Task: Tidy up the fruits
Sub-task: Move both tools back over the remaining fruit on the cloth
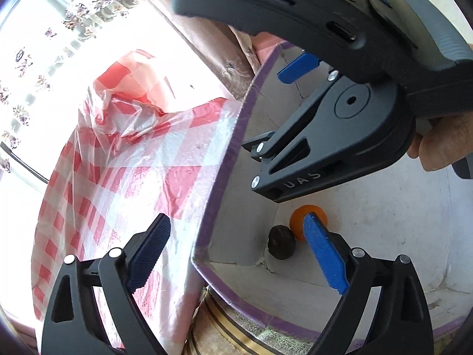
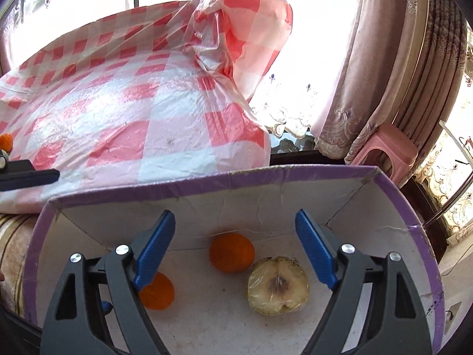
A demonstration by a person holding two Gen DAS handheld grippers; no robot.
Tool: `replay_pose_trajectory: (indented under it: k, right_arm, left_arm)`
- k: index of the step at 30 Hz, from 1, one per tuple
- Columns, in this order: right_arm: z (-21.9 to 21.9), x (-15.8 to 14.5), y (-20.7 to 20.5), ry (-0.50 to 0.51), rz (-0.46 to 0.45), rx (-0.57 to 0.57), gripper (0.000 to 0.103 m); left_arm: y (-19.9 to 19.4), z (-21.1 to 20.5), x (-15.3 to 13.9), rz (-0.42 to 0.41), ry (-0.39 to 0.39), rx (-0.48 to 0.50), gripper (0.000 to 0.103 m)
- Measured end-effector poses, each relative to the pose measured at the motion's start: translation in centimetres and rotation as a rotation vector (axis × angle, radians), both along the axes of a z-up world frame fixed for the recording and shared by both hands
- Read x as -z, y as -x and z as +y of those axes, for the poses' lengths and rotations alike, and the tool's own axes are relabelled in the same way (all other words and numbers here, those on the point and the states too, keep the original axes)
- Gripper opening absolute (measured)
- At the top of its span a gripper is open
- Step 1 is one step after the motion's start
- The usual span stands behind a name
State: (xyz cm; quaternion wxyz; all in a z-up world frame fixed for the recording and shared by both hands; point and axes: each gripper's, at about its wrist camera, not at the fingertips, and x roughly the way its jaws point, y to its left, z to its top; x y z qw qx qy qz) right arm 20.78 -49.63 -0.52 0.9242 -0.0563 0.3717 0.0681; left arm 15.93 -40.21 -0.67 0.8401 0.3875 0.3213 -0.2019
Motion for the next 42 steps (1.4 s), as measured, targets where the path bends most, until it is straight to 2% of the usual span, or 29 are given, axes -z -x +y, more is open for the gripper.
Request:
replay_pose_trajectory:
  k: [6,12,18,19,20,24,30,32,33,36,40,42]
  right_arm:
    - [-1.7,-2.9,1.1,-0.075,-0.133,0.1,0.091]
    - [-2.1,-5.8,2.4,-0.159,-0.202,0.197,0.091]
    - [0.3,-8.0,4.1,-0.197,-0.259,0.17,0.091]
    - [1.0,-8.3,4.4,-0.188,-0.274,0.162,0.097]
    - [1.7,-8.7,4.9,-0.176,-0.288,0.161,0.101]
    - [4.3,-9.9,6.2,-0.177,-0.332,0.122,0.102]
    - [7.6,-11.4,7.4,-0.183,-0.328,0.103,0.102]
    - [8.8,-11.5,7.3,-0.151,-0.311,0.115,0.102]
    - [9.5,-11.6,7.4,-0.122,-0.314,0.121,0.102]
    - [11.6,-11.6,7.9,-0.054,-0.335,0.132,0.102]
    - [13.4,-11.7,8.6,-0.037,-0.352,0.141,0.102]
    - [14.1,-11.6,8.6,-0.071,-0.326,0.101,0.102]
  left_arm:
    - [-0.4,2.1,-2.4,-0.022,0.13,-0.081,0.089]
    - [-1.3,6.4,-5.1,-0.061,0.32,-0.224,0.089]
    - [-1.0,10.2,-6.7,-0.042,0.453,-0.263,0.089]
    - [-0.9,10.8,-6.9,-0.042,0.47,-0.28,0.089]
    - [-0.9,11.3,-7.0,-0.04,0.47,-0.294,0.089]
    - [-0.1,12.6,-7.2,-0.033,0.465,-0.333,0.089]
    - [1.4,16.5,-8.5,-0.018,0.577,-0.409,0.089]
    - [1.9,17.9,-8.9,-0.041,0.58,-0.447,0.092]
    - [2.2,18.5,-9.1,-0.065,0.573,-0.468,0.098]
    - [3.5,20.1,-9.7,-0.163,0.562,-0.511,0.098]
    - [4.6,22.2,-10.1,-0.241,0.561,-0.556,0.098]
    - [5.0,23.3,-10.0,-0.238,0.567,-0.575,0.098]
